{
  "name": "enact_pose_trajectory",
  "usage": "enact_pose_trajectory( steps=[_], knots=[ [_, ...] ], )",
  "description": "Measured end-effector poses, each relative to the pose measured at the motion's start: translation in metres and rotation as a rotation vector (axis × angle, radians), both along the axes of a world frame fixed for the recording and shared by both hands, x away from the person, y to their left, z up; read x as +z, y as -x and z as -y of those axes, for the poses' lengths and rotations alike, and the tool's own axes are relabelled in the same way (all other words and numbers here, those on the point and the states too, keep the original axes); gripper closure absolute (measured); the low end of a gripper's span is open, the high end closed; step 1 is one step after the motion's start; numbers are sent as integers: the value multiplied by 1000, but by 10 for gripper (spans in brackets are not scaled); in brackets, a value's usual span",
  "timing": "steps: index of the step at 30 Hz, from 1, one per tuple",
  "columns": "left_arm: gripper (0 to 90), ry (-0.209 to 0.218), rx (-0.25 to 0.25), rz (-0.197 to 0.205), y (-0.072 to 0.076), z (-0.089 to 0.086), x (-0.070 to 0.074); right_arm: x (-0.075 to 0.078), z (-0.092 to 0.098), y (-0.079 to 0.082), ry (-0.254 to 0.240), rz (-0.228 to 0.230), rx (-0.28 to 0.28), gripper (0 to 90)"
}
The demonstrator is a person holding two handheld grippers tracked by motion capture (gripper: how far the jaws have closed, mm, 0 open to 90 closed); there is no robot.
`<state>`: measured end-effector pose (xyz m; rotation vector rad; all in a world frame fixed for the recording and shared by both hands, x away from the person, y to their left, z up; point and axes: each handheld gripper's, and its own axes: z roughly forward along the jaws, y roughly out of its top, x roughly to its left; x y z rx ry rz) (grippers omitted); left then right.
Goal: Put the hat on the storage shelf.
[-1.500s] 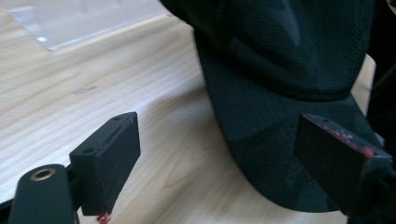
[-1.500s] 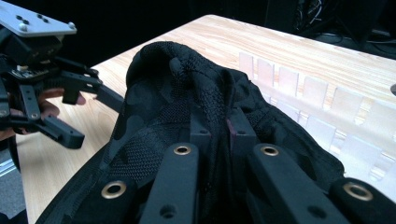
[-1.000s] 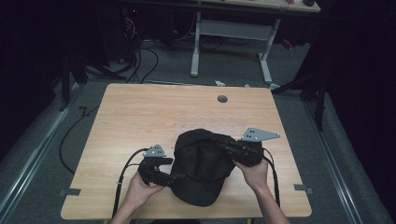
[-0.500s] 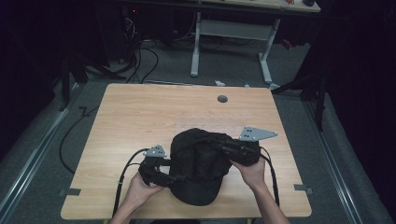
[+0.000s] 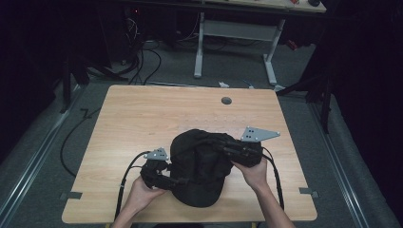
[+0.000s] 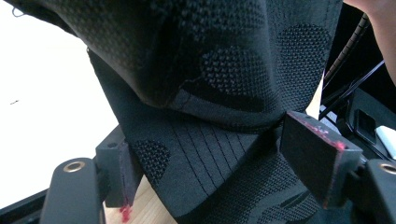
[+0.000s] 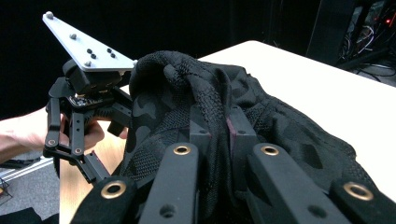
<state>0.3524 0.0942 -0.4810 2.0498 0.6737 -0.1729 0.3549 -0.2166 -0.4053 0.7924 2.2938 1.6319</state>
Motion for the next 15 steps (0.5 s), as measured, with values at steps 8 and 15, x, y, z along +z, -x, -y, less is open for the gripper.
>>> enact_pose_trajectory(
  steps=[8, 15],
  knots=[
    [399, 7, -21, 15, 3, -4, 3, 0, 2, -3, 3, 8, -16, 837],
    [527, 12, -32, 4, 4, -5, 3, 2, 0, -3, 21, 30, -31, 831]
  ],
)
